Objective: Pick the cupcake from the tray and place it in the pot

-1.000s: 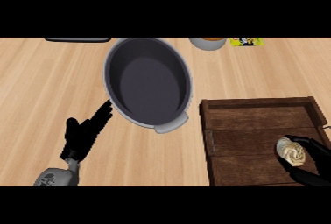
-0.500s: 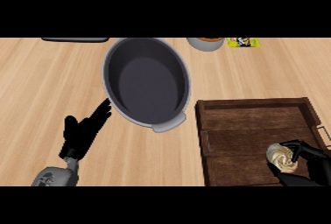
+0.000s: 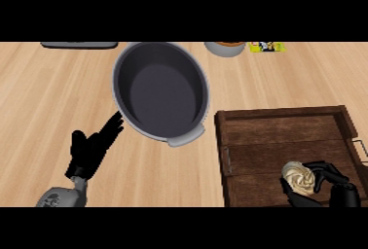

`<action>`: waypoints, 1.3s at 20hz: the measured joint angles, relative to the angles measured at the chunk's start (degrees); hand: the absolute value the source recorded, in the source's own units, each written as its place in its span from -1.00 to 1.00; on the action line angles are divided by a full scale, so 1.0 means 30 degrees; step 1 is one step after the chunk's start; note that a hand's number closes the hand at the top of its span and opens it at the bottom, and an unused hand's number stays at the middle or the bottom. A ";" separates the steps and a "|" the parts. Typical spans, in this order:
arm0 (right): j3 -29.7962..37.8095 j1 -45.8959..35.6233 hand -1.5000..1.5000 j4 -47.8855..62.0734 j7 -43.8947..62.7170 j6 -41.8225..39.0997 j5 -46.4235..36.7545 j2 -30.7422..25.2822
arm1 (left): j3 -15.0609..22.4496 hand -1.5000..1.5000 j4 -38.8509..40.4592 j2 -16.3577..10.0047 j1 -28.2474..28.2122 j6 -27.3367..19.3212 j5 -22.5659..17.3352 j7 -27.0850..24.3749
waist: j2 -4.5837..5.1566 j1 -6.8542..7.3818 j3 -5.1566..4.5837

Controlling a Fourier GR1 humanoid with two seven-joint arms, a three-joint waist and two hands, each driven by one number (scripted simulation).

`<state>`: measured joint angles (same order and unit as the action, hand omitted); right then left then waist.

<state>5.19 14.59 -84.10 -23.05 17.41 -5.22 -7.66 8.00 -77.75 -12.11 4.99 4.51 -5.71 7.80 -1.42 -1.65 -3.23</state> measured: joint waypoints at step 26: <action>-1.2136 0.0496 1.00 -0.5155 1.4996 1.1092 -1.7697 0.2511 | 0.0049 0.00 -0.0443 -0.0091 0.0097 0.0367 0.0141 0.0056 | 0.0616 0.0820 0.0882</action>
<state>-31.22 16.08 -99.56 21.94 50.69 -58.31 -0.12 8.15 -79.08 -12.38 5.28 5.61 -5.29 7.97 0.43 0.81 -0.58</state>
